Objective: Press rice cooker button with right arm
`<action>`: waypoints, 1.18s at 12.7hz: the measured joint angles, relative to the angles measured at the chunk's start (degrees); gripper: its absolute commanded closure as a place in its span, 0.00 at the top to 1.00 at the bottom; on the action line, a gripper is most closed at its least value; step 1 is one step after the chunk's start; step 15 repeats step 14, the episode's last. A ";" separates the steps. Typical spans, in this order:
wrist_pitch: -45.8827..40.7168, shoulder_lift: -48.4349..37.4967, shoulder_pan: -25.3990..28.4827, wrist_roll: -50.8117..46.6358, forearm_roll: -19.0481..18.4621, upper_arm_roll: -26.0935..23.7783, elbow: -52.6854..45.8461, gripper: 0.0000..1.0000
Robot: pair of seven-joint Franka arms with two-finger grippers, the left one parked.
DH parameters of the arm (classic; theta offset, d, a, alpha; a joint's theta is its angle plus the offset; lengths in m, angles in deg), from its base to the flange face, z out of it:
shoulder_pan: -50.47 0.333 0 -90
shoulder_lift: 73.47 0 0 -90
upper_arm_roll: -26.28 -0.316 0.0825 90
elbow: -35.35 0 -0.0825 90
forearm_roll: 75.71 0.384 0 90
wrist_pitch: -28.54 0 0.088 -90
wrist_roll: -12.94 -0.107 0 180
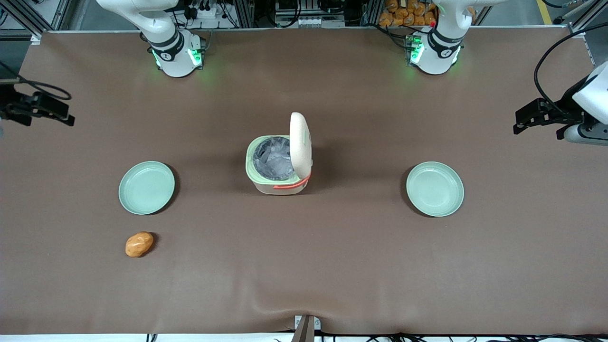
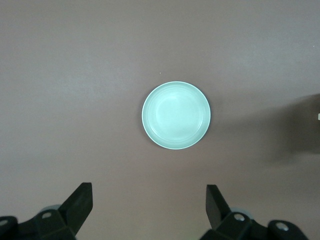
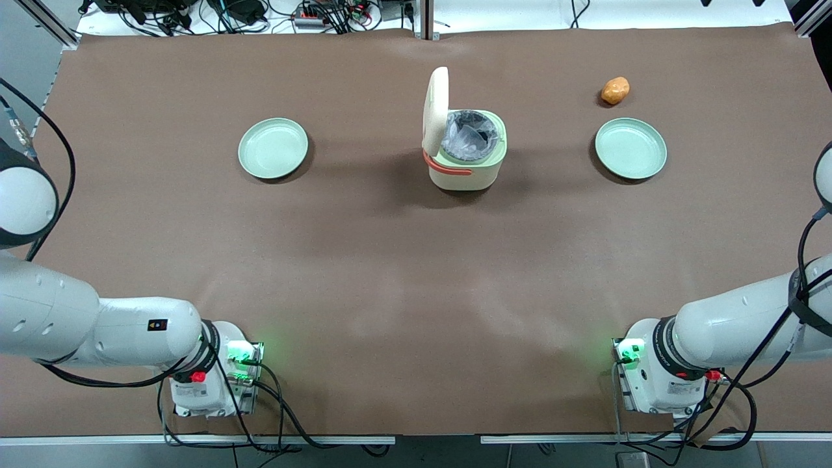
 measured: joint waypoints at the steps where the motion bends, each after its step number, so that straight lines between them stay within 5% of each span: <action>1: 0.81 -0.01 -0.59 1.01 0.00 0.00 0.91 1.00; 8: 11.68 -4.62 -1.04 2.97 0.00 -0.11 12.82 1.00; 15: 9.02 -11.63 -1.16 4.56 -0.05 -0.16 15.62 1.00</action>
